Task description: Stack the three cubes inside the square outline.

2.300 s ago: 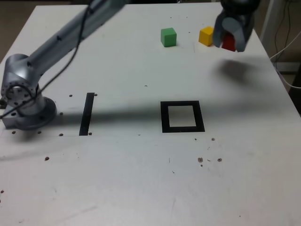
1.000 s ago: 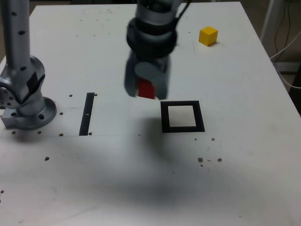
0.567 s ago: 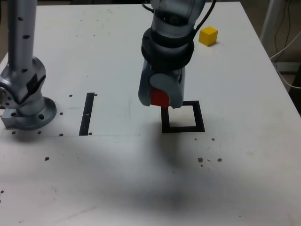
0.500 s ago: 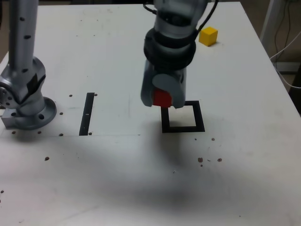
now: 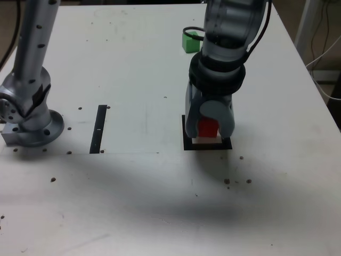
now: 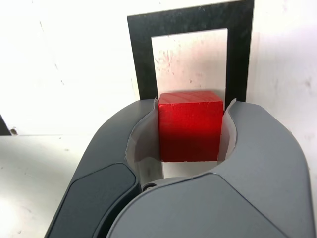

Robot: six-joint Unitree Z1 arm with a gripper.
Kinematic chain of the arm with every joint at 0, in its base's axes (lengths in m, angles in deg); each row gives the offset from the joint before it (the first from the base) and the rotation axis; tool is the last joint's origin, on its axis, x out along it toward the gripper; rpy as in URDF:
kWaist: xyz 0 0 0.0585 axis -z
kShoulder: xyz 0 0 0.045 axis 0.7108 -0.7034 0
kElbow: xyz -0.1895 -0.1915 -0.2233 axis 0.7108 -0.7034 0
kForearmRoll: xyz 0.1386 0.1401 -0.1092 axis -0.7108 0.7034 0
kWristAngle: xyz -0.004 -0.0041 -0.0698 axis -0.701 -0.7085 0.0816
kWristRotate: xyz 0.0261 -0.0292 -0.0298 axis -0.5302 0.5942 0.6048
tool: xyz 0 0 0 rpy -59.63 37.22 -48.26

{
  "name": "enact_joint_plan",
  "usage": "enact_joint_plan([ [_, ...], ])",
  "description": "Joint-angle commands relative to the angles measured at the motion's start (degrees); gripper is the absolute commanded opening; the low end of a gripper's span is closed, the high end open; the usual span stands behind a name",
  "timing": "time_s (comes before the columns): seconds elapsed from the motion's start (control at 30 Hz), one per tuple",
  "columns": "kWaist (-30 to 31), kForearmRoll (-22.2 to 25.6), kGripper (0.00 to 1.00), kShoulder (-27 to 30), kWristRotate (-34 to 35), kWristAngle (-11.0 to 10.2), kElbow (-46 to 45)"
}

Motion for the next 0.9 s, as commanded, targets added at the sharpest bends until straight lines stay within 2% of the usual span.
enact_joint_plan([
  [0.0, -0.7, -0.8, 0.14, 0.5, -0.3, -0.3, -1.1],
  [0.3, -2.7, -7.0, 0.16, 1.4, -1.6, -1.0, -6.6],
  [0.53, -2.7, -9.2, 0.27, 1.9, -2.3, -0.9, -7.1],
  [0.7, -2.9, -9.3, 0.44, 1.6, -3.1, -0.7, -7.3],
  [0.87, -3.2, -9.3, 0.74, 1.3, -4.0, -0.2, -7.8],
])
